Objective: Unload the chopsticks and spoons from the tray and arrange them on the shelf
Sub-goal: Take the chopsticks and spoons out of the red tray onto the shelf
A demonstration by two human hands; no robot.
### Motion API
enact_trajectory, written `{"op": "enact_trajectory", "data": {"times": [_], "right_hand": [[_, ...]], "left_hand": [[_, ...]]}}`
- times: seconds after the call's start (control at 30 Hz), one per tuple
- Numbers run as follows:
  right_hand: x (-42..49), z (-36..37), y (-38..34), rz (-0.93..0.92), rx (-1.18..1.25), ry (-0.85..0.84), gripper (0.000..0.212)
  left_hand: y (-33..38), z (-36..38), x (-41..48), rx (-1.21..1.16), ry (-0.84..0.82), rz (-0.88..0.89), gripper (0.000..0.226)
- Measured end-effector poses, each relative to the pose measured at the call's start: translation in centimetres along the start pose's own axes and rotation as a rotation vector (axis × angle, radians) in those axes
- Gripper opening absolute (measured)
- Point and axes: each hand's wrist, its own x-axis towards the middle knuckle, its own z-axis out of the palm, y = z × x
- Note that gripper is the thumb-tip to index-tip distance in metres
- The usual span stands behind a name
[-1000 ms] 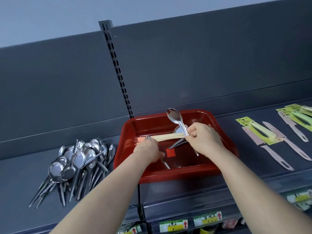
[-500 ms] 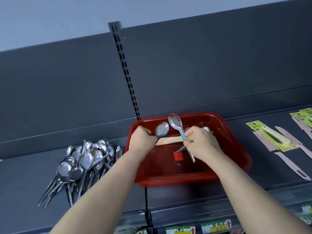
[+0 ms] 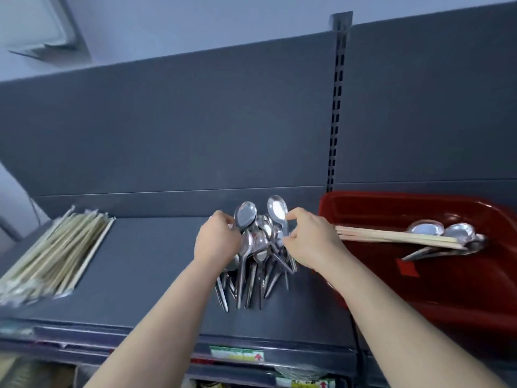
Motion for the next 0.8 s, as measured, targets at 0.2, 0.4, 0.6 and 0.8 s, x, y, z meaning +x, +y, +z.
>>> {"op": "enact_trajectory", "data": {"times": [0.2,0.4,0.6,0.8], "right_hand": [[1.0,5.4,-3.1,0.085,-0.057,-0.052,0.037],[1.4,8.3,-4.7,0.057,-0.165,-0.009,0.019],[0.8,7.8,-5.0,0.027,-0.393,0.096,0.021],[-0.2,4.1,-2.9,0.075,-0.469,0.267,0.021]], "left_hand": [[-4.1,-1.0,1.8,0.033,-0.043,0.031,0.018],[-5.6,-1.1,3.1,0.091,-0.161,0.154,0.021],[-5.7,-1.6,3.5,0.167,-0.165,0.335,0.018],[-1.0,-0.9,2.8,0.086,-0.153,0.528,0.018]]}}
